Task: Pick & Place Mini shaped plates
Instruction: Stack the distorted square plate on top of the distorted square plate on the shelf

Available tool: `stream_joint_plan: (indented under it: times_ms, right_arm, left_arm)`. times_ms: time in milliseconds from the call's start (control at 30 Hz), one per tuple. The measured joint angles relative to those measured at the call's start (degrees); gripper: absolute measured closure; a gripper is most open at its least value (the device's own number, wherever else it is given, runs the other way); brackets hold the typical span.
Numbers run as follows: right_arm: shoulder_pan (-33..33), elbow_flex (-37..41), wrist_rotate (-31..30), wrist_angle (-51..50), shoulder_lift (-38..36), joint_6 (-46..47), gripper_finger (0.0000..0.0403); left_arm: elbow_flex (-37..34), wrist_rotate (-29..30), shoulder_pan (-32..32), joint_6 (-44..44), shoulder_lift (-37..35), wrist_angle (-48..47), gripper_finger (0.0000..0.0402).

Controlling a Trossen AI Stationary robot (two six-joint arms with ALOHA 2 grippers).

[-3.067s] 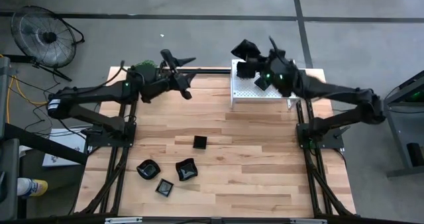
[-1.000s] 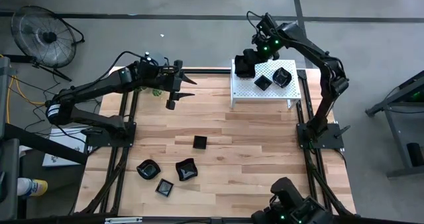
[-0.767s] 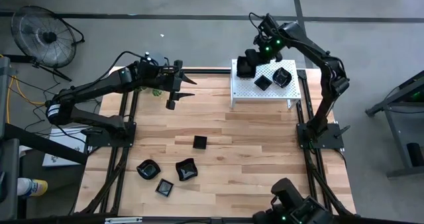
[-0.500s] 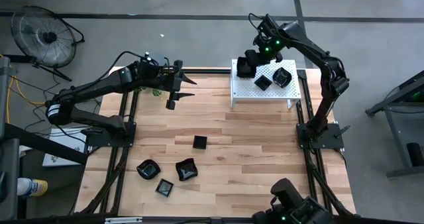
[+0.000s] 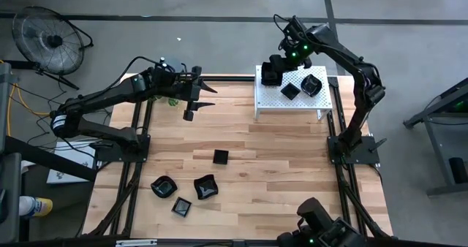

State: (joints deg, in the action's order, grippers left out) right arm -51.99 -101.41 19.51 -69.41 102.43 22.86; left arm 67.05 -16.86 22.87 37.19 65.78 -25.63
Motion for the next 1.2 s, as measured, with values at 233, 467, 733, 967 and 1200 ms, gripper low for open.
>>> stream_joint_plan:
  times_ms: [233, 467, 733, 967, 1200]
  right_arm:
    - [0.3, 0.0, 0.4, -1.2, 0.0, 0.7, 0.0402]
    - [0.9, 3.0, 0.6, -0.3, 0.0, 0.8, 0.0402]
    - [1.0, 4.1, 0.4, 0.5, 0.0, 0.7, 0.0398]
    - [1.0, 4.1, 0.4, 1.3, 0.0, -0.4, 0.0367]
    - [1.0, 4.1, 0.4, 2.0, -0.2, -0.7, 0.0321]
  left_arm:
    - [0.0, 0.0, 0.0, 0.0, 0.0, 0.0, 0.0212]
    - [0.0, 0.0, 0.0, 0.0, 0.0, 0.1, 0.0212]
    - [0.0, 0.0, 0.0, 0.0, 0.0, 0.1, 0.0212]
    - [0.0, 0.0, 0.0, 0.0, 0.0, 0.1, 0.0212]
    - [0.0, 0.9, 0.0, 0.0, 0.0, 0.1, 0.0212]
